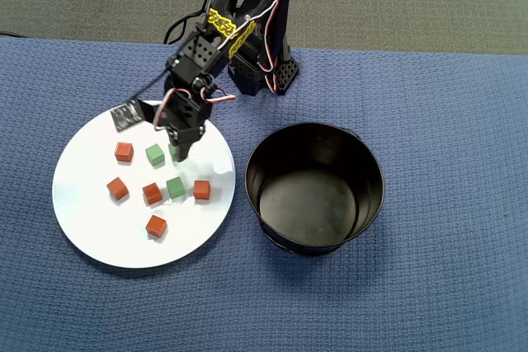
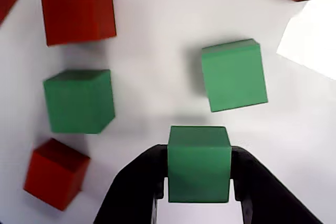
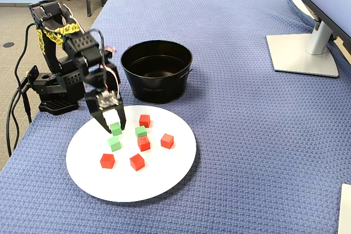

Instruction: Pick up the green cubes from the white plate and place them in the black recipient

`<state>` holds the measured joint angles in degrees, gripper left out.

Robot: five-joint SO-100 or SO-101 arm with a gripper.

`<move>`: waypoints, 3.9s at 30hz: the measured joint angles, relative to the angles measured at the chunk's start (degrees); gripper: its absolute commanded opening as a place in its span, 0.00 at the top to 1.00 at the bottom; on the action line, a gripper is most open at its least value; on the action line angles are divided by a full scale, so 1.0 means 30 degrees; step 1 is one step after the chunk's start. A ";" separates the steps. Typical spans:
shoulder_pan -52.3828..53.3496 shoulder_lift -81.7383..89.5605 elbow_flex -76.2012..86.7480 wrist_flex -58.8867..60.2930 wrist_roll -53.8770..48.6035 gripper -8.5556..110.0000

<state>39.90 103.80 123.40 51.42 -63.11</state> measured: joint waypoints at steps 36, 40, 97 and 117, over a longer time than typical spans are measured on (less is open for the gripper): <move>-1.5527 -0.0264 -1.1191 0.8994 1.1777 0.70; -1.1631 0.0967 -1.1191 0.9404 0.9346 0.83; 0.2607 -0.4893 -0.1260 -0.2314 -0.9316 0.73; 0.2344 -0.3018 -0.2695 -0.0352 -0.5771 0.93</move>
<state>46.93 94.75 115.31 50.36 -80.42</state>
